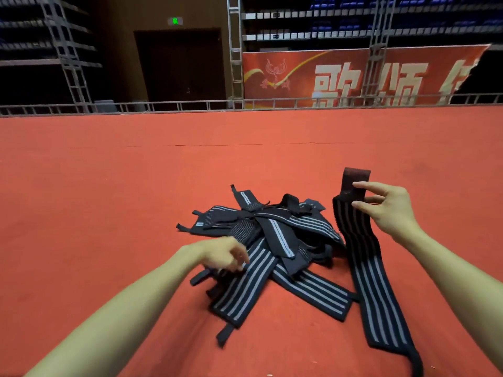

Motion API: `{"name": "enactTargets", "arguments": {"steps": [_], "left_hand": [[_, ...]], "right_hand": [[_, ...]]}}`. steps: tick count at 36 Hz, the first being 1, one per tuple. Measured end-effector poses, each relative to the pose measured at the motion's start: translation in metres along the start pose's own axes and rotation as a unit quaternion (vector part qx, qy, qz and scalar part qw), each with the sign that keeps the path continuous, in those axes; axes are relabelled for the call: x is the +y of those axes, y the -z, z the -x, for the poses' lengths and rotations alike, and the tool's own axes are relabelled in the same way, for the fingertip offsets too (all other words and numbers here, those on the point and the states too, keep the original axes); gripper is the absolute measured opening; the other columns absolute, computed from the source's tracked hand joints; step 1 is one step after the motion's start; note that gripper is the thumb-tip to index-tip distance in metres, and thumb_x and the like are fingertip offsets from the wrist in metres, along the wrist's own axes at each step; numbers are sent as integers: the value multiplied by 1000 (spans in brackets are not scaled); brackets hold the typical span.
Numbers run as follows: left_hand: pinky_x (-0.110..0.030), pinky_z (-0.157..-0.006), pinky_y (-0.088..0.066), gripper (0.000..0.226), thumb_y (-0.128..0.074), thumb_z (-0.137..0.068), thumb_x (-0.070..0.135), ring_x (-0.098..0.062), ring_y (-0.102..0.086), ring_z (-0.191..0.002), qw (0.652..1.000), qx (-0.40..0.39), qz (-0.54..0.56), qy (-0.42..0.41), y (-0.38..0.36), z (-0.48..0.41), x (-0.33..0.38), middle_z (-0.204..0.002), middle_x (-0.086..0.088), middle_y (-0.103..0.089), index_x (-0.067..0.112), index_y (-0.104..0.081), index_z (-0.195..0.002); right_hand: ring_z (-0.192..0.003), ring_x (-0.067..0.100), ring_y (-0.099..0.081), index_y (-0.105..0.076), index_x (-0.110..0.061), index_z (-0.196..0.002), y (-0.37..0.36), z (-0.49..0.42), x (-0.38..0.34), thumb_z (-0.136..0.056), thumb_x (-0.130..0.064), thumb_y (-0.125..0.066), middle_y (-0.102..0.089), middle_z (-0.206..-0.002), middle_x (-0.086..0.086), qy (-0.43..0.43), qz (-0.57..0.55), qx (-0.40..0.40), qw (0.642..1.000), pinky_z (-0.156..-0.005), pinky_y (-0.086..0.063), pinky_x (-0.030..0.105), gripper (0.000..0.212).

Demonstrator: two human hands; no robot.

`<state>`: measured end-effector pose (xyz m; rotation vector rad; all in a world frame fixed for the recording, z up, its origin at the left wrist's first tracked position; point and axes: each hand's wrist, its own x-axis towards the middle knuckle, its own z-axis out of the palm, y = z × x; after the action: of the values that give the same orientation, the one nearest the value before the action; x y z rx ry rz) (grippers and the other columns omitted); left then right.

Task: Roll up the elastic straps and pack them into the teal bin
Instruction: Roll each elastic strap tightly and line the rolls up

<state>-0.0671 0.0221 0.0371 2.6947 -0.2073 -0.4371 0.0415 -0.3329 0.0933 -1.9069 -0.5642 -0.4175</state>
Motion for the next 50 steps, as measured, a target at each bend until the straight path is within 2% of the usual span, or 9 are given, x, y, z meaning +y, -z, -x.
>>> {"name": "enactTargets", "arguments": {"steps": [4,7,16,23,31,39,45,48,50], "left_hand": [[-25,-89,-49,24,-54,-90,10,-16,-65,-99,991,134,-21,-10,7,-43,37,-107,-1,-72,14,-70,-108],[-32,-91,-48,19,-54,-95,15,-20,-62,-102,983,173,-22,-57,8,-89,66,-108,-4,-70,13,-69,-108],[-36,-100,-41,24,-58,-97,19,-28,-56,-114,978,136,-78,-141,-13,-194,126,-117,-13,-62,9,-68,-116],[-39,-110,-30,45,-52,-95,27,-34,-42,-128,976,55,-198,-72,-18,-219,134,-141,-11,-47,17,-54,-139],[-39,-98,-37,37,-64,-91,24,-30,-38,-116,976,89,-175,-94,-13,-197,129,-120,-9,-53,12,-53,-125],[-36,-90,-36,18,-58,-97,19,-22,-41,-102,984,90,-90,-126,22,-125,106,-95,-2,-61,16,-63,-114],[-19,-61,-31,14,-62,-97,22,-3,-40,-61,975,172,-29,-139,49,-59,88,-69,8,-47,14,-57,-87],[-26,-64,-38,18,-60,-98,19,0,-46,-65,956,264,6,-127,70,-30,85,-71,3,-52,9,-54,-84],[-38,-78,-42,22,-61,-97,20,-15,-52,-80,944,305,2,-123,87,-13,86,-82,-9,-56,4,-53,-84]], "right_hand": [[-78,18,-67,-71,-18,-112,1,-4,14,-78,6,-78,-71,-97,5,-10,-4,0,1000,-65,-52,11,43],[-80,21,-68,-71,-19,-111,7,-8,25,-77,6,-78,-71,-98,5,-13,-4,3,1000,-67,-52,12,43],[-75,11,-66,-72,-16,-111,48,-11,60,-78,6,-77,-69,-103,-2,-31,10,29,999,-65,-52,9,40],[-75,3,-66,-70,-26,-108,66,-8,92,-77,5,-78,-70,-104,-3,-49,22,38,998,-67,-52,10,44],[-79,5,-66,-72,-21,-111,63,-1,90,-78,6,-77,-70,-103,-3,-62,8,30,998,-68,-52,9,42],[-82,10,-68,-72,-25,-110,55,3,61,-79,5,-77,-70,-106,-2,-53,-7,29,998,-74,-54,31,43],[-80,10,-69,-72,-23,-111,39,-2,18,-79,5,-77,-71,-106,-3,-28,-27,25,999,-77,-54,31,43],[-71,-2,-67,-71,-29,-108,36,-8,-8,-78,4,-78,-72,-104,-3,0,-24,28,999,-74,-53,29,44],[-73,0,-67,-70,-29,-108,35,-13,-26,-78,4,-78,-72,-102,-2,15,-23,31,999,-73,-54,27,45]]}}
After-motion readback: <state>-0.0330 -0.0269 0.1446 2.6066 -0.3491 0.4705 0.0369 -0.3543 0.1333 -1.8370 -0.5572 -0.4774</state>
